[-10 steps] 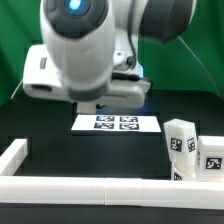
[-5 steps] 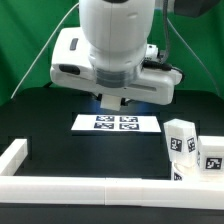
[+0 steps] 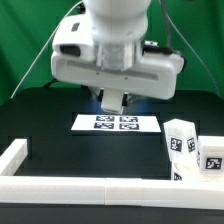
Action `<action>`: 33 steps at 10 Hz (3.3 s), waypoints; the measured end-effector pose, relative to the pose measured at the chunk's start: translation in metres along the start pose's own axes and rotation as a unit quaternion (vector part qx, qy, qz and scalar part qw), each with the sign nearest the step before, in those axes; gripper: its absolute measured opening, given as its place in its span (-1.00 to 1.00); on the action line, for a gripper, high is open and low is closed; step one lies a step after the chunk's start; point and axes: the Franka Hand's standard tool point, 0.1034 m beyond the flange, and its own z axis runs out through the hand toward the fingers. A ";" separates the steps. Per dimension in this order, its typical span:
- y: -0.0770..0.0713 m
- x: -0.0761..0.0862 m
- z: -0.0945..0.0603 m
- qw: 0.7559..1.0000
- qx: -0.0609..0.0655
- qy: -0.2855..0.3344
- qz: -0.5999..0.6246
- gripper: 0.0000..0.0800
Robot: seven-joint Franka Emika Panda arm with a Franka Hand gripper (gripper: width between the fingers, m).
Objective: Assemble stool
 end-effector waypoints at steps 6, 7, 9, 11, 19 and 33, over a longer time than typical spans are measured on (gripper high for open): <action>-0.036 0.006 -0.019 0.977 0.034 0.211 -0.001 -0.16; -0.041 0.005 -0.020 0.968 0.042 0.246 0.000 -0.16; -0.069 -0.012 -0.033 0.952 0.069 0.297 0.018 -0.16; -0.101 -0.021 -0.034 0.930 0.099 0.353 0.039 -0.16; -0.160 -0.005 -0.043 0.862 0.101 0.496 -0.040 -0.16; -0.163 0.032 -0.048 0.846 0.046 0.518 -0.116 -0.16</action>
Offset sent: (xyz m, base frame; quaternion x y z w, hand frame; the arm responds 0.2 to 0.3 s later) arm 0.0000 0.0000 0.0000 0.0000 0.1296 0.0000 0.9916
